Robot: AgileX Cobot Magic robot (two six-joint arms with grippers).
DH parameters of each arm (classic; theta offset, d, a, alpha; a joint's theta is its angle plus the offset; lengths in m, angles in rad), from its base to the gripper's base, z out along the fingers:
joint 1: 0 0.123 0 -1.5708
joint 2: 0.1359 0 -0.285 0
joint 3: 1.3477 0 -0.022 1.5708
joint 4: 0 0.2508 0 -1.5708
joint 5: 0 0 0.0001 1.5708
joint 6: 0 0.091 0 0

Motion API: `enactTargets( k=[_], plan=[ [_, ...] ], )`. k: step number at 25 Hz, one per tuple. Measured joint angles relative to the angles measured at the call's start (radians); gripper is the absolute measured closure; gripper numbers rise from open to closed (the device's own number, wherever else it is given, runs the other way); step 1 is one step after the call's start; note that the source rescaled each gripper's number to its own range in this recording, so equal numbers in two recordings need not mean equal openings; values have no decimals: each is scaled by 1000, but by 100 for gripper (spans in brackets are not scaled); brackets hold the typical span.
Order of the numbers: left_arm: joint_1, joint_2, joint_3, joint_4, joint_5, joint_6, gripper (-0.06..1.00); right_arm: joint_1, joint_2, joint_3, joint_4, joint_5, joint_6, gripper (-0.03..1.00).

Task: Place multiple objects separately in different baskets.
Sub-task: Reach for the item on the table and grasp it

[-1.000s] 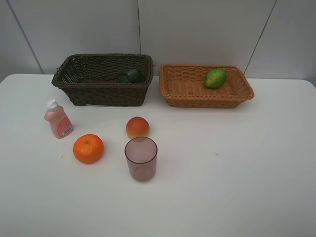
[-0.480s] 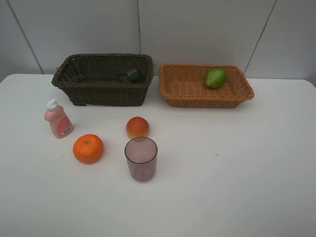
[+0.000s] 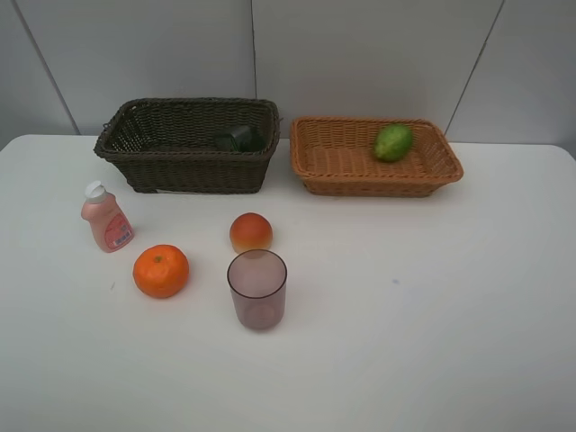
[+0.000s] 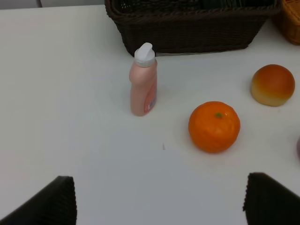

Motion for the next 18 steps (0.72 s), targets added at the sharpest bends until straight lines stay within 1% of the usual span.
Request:
enactTargets(
  k=[18],
  plan=[
    [0, 0, 0, 0, 0, -1, 2, 0, 0, 0, 0, 0, 0, -3]
  ],
)
